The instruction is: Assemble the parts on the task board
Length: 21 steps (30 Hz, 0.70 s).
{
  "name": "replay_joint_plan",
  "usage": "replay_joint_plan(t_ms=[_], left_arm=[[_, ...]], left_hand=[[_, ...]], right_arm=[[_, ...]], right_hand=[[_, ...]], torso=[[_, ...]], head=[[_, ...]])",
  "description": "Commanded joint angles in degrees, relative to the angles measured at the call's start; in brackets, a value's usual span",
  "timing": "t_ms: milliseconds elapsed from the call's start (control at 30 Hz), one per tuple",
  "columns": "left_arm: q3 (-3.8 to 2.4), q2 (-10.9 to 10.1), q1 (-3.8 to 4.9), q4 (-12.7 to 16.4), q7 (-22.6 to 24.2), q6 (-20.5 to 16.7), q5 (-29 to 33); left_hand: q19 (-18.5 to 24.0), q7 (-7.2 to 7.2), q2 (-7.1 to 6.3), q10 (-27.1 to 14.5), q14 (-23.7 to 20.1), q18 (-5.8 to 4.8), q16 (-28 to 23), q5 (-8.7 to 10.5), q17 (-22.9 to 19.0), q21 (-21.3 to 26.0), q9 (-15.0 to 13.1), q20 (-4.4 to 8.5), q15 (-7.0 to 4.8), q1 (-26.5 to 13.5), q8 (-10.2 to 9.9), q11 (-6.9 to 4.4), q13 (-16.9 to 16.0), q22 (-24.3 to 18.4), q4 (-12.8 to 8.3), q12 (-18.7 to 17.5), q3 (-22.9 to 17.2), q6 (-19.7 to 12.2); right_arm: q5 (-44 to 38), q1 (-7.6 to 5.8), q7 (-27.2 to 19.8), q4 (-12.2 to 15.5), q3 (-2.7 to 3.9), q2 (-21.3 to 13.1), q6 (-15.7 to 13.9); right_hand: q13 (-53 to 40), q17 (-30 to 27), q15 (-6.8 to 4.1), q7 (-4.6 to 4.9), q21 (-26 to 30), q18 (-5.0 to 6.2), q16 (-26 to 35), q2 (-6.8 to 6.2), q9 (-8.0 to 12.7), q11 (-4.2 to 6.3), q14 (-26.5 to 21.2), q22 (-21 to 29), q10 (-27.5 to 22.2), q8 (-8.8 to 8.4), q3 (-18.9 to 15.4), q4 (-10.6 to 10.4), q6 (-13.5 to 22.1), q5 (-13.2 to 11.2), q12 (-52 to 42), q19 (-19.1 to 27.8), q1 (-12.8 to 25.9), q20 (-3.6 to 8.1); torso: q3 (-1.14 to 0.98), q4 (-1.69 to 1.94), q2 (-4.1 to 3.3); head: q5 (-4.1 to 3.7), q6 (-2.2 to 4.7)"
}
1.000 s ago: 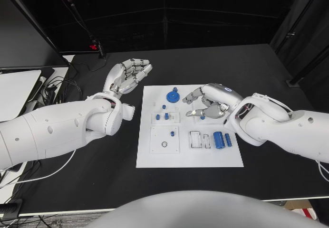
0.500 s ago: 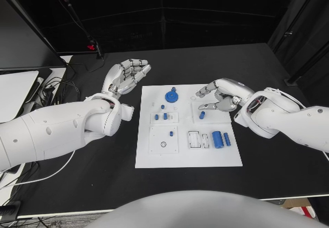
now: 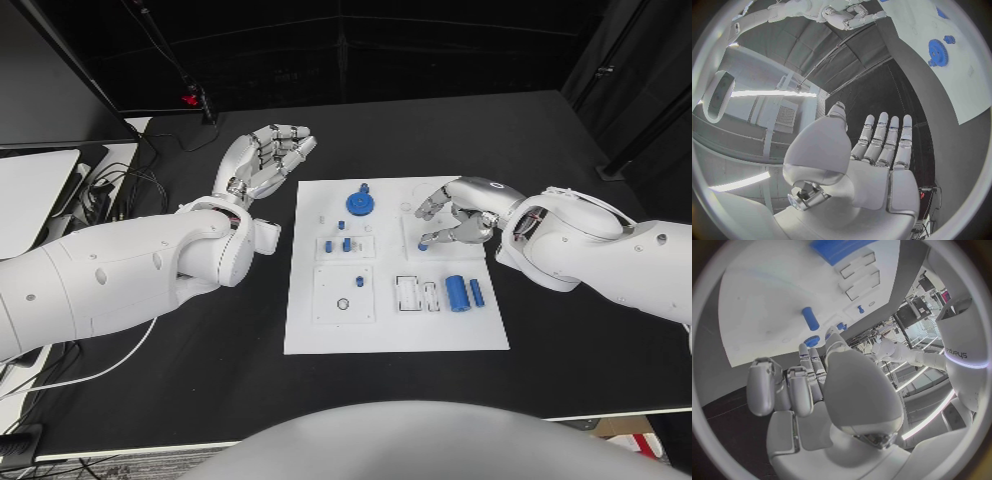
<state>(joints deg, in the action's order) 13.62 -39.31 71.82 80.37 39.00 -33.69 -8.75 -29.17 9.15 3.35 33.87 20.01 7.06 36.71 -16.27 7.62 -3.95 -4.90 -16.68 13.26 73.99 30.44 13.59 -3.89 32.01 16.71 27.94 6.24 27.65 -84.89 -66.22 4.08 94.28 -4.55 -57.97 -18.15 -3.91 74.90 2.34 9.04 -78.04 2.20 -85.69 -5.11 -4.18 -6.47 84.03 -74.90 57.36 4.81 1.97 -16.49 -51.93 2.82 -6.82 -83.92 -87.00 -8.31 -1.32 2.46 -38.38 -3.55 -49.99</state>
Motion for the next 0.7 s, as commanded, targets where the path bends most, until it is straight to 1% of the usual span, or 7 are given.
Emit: replay_joint_plan(t_ms=[33,167,400,533,633,700], left_arm=[[-0.06,-0.01,0.08,0.05,4.23,0.33,0.02],[-0.06,0.02,0.08,0.06,4.18,0.38,0.02],[-0.06,0.05,0.08,0.02,4.13,0.39,0.02],[-0.06,0.09,0.08,0.02,4.13,0.4,0.02],[-0.06,0.1,0.08,0.0,4.13,0.41,0.02],[-0.06,0.09,0.08,0.0,4.13,0.38,0.02]], left_hand=[[-0.45,6.73,0.61,-0.51,-0.38,-0.42,0.2,-0.32,-0.06,-0.22,0.05,0.05,0.16,-0.13,0.19,-0.04,0.05,-0.07,0.01,0.3,0.36,-0.34],[-0.51,6.74,0.65,-0.54,-0.4,-0.42,0.23,-0.34,-0.1,-0.23,0.07,0.05,0.16,-0.11,0.22,-0.04,0.06,-0.03,0.0,0.33,0.4,-0.36],[-0.51,6.73,0.68,-0.55,-0.41,-0.42,0.25,-0.35,-0.12,-0.24,0.08,0.05,0.16,-0.11,0.23,-0.04,0.06,-0.05,0.01,0.35,0.41,-0.36],[-0.51,6.73,0.78,-0.55,-0.43,-0.42,0.29,-0.38,-0.16,-0.24,0.09,0.05,0.17,-0.12,0.28,-0.03,0.06,-0.07,0.01,0.4,0.43,-0.36],[-0.51,6.73,0.78,-0.55,-0.43,-0.42,0.29,-0.38,-0.16,-0.24,0.09,0.05,0.17,-0.12,0.28,-0.03,0.06,-0.07,0.01,0.4,0.43,-0.36],[-0.51,6.73,0.78,-0.55,-0.43,-0.42,0.29,-0.38,-0.16,-0.24,0.09,0.05,0.17,-0.12,0.28,-0.03,0.06,-0.07,0.01,0.4,0.43,-0.36]], right_arm=[[-2.96,-0.01,3.36,-0.14,0.02,0.38,3.86],[-3.38,0.04,3.95,-0.54,0.02,0.91,4.89],[-4.45,0.13,5.04,-1.2,0.02,2.09,7.29],[-4.8,0.29,5.28,-1.23,0.02,2.51,7.72],[-5.03,0.38,5.55,-1.23,0.02,2.83,7.81],[-5.15,0.42,5.69,-1.23,0.02,2.98,7.75]], right_hand=[[-0.06,4.78,-0.64,-0.39,0.06,0.88,0.24,0.0,-0.06,0.21,3.92,-10.23,0.72,0.28,0.38,0.08,-0.53,-0.05,-0.54,-0.43,0.28,0.46],[-0.04,4.65,-0.83,-0.6,0.17,0.89,0.28,0.0,-0.09,0.39,3.9,-10.19,1.49,0.48,0.42,0.13,-1.14,-0.05,-1.08,-0.4,0.31,0.66],[0.09,5.19,-1.35,-1.77,0.03,0.84,0.01,0.7,-0.43,1.07,4.05,-10.26,4.06,1.78,1.13,0.72,-4.65,-0.07,-2.15,-0.51,-1.57,1.14],[0.19,5.45,-1.64,-2.05,-0.13,0.8,-0.13,0.85,-0.47,1.41,4.12,-10.33,5.24,2.11,1.24,0.67,-5.87,-0.09,-2.27,-0.59,-2.33,1.41],[0.17,5.77,-1.83,-2.26,-0.31,0.75,-0.28,1.46,-0.6,1.69,4.19,-10.42,6.52,2.54,1.62,0.59,-7.06,-0.11,-2.52,-0.68,-3.0,1.56],[0.19,5.98,-2.06,-2.23,-0.47,0.72,-0.38,1.98,-0.74,1.97,4.23,-10.49,7.59,2.96,1.92,0.43,-8.15,-0.11,-2.67,-0.75,-3.46,1.74]], torso=[[-0.03,0.01,-0.07],[-0.02,0.01,-0.05],[0.0,-0.02,-0.03],[-0.01,0.02,-0.03],[0.02,-0.01,0.0],[0.02,0.01,0.02]], head=[[0.32,-0.01],[0.35,-0.01],[0.29,-0.01],[0.31,-0.01],[0.31,-0.01],[0.3,-0.01]])
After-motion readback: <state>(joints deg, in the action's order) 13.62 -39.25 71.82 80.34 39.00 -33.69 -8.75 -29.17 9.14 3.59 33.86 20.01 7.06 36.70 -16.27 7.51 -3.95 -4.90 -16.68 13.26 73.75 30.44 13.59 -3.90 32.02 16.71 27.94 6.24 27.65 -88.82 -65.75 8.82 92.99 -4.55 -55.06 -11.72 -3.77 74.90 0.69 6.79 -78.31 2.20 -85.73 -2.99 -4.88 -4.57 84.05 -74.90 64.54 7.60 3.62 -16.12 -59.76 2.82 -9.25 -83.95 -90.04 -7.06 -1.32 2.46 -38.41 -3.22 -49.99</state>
